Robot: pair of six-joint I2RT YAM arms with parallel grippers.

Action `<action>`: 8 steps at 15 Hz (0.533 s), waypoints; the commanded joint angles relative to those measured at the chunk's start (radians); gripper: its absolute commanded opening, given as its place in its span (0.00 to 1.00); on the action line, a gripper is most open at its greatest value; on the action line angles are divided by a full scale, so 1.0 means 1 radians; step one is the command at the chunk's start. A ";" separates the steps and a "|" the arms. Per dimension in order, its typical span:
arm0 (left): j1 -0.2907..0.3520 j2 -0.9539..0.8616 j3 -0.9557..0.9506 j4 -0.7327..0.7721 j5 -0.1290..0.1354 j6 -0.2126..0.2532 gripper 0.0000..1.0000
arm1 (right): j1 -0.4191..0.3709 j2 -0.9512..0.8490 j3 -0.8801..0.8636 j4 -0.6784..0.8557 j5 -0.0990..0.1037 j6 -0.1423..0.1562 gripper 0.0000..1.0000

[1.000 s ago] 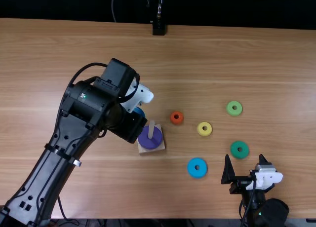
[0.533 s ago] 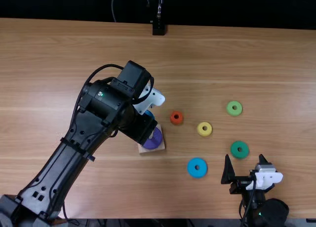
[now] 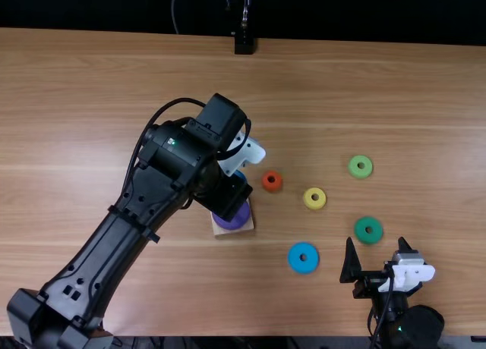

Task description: Build the Hanoi tower: stack the rings onto the peg from bottom to top in this color order: purple, dark blue, light blue, dark green, light green, yellow, orange.

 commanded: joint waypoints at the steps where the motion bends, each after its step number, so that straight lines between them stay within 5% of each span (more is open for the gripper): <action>1: -0.007 0.035 0.043 0.001 0.004 -0.019 0.00 | -0.008 -0.013 -0.059 -0.074 0.004 0.002 1.00; 8: -0.025 0.062 0.055 0.003 0.008 -0.019 0.00 | -0.008 -0.013 -0.059 -0.074 0.004 0.002 1.00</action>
